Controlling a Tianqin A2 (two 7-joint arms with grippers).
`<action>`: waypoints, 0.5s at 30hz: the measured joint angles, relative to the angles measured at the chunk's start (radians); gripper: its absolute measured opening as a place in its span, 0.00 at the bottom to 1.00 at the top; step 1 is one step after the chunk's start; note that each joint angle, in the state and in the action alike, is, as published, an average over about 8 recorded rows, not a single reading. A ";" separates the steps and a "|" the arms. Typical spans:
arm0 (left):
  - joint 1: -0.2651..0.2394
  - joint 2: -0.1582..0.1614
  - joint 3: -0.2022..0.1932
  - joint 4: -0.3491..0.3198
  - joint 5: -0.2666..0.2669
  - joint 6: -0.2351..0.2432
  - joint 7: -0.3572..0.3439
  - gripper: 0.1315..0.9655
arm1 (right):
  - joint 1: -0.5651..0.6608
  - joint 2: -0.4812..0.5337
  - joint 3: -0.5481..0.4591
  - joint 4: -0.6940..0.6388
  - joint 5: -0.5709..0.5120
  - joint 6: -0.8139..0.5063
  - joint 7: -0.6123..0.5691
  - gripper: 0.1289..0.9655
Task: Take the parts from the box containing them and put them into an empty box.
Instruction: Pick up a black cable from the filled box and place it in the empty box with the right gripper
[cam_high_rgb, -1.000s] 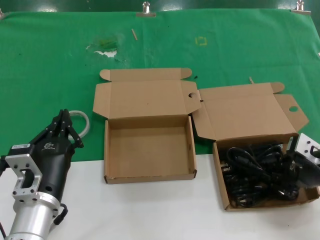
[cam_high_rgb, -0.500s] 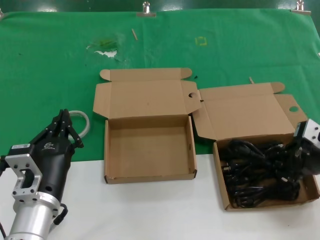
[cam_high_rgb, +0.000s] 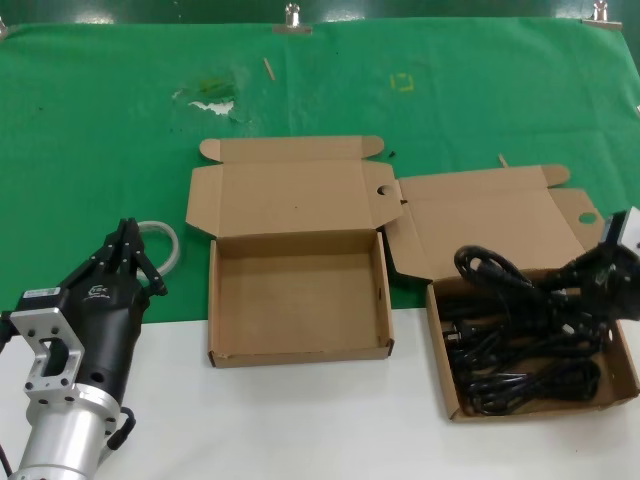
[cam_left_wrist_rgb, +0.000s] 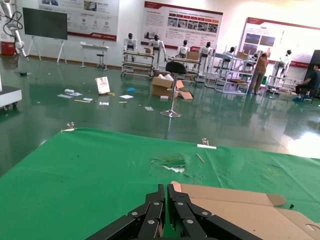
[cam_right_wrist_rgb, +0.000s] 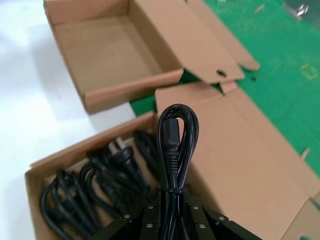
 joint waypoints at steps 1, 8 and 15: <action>0.000 0.000 0.000 0.000 0.000 0.000 0.000 0.03 | 0.007 -0.002 0.001 -0.003 0.006 0.000 -0.006 0.09; 0.000 0.000 0.000 0.000 0.000 0.000 0.000 0.03 | 0.087 -0.042 0.002 -0.075 0.060 -0.013 -0.100 0.09; 0.000 0.000 0.000 0.000 0.000 0.000 0.000 0.03 | 0.239 -0.135 -0.020 -0.302 0.111 -0.055 -0.303 0.09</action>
